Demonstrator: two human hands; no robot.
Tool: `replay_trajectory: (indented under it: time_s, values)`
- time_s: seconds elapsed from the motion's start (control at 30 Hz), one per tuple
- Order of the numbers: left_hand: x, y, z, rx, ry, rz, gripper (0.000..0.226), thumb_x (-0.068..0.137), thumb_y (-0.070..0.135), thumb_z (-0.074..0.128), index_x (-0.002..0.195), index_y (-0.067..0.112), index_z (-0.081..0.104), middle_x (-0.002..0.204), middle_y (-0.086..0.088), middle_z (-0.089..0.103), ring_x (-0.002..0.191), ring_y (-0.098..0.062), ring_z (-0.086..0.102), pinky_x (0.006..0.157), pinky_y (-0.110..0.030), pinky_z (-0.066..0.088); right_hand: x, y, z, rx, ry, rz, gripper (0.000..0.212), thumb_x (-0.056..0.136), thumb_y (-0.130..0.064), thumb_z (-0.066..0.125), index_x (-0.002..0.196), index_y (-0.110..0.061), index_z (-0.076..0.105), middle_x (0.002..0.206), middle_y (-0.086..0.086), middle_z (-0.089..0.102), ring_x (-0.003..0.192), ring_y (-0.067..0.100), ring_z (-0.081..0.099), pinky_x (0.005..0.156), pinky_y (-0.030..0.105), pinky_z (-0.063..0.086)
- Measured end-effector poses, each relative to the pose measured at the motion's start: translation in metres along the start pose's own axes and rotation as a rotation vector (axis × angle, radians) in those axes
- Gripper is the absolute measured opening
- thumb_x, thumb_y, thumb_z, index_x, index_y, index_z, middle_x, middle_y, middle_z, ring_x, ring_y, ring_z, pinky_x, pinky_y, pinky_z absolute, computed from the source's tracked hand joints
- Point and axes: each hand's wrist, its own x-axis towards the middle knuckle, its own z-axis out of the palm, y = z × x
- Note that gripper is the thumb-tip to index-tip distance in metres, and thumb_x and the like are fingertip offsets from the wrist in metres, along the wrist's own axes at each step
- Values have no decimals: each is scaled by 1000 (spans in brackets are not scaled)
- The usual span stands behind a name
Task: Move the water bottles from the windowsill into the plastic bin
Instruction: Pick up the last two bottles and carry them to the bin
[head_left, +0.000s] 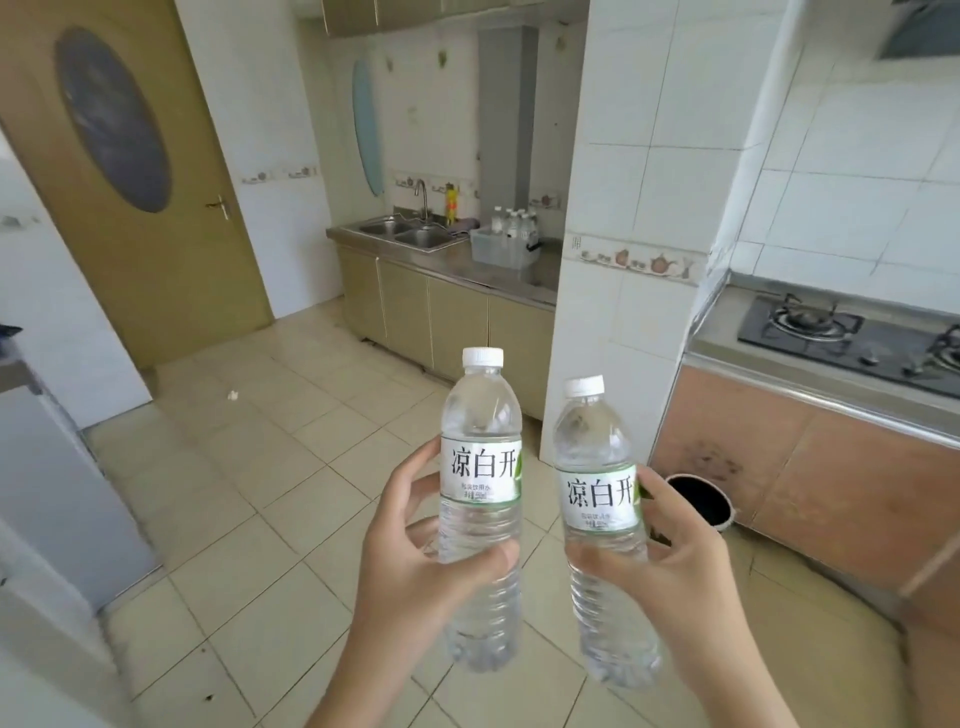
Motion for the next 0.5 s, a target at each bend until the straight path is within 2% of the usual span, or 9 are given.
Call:
replay_trajectory:
  time_s: [0.07,0.17,0.2,0.27,0.37,0.43,0.5]
  values:
    - [36,-8,21,7,21,10,94,42,37,93,120,67,50,117,27,66,99,0,68,75,-20,53,46,7,-2,4,-26,-23,86,50,-20,94,125,-41,59,102,-8,74,87,2,70,78,24,53]
    - [88,-17,51,9,63,2,97,42,36,93,123,65,50,119,23,67,101,-8,70,78,-25,54,114,13,-9,27,-42,-30,75,50,-16,94,102,-58,60,92,-27,71,81,-12,66,65,8,50]
    - [105,-19,60,8,70,-2,97,42,36,94,123,64,50,119,22,68,102,-11,71,78,-27,55,136,15,-12,34,-48,-19,75,49,-17,94,99,-61,59,93,-29,69,80,-13,66,64,9,49]
    - [136,-24,76,3,94,-7,98,41,35,95,123,64,51,119,21,68,102,-14,71,79,-30,56,176,15,-16,46,-69,-4,79,48,-22,95,107,-59,57,97,-24,71,81,-6,69,71,22,53]
    - [179,-34,90,0,145,-23,97,40,36,94,122,65,51,119,21,68,102,-16,71,79,-31,56,231,18,-13,48,-75,-12,85,50,-22,94,123,-46,58,102,-13,73,86,8,72,83,40,56]
    - [206,-42,95,3,173,-38,98,39,37,94,122,65,51,119,23,67,104,-16,70,79,-31,55,264,23,-7,47,-92,-5,88,50,-21,94,127,-41,57,104,-12,72,92,13,71,86,44,55]
    - [235,-50,99,-1,197,-47,97,39,37,94,121,65,51,119,24,67,106,-16,69,79,-31,55,298,29,-1,53,-107,2,89,49,-22,94,128,-40,56,105,-12,71,94,15,71,84,42,56]
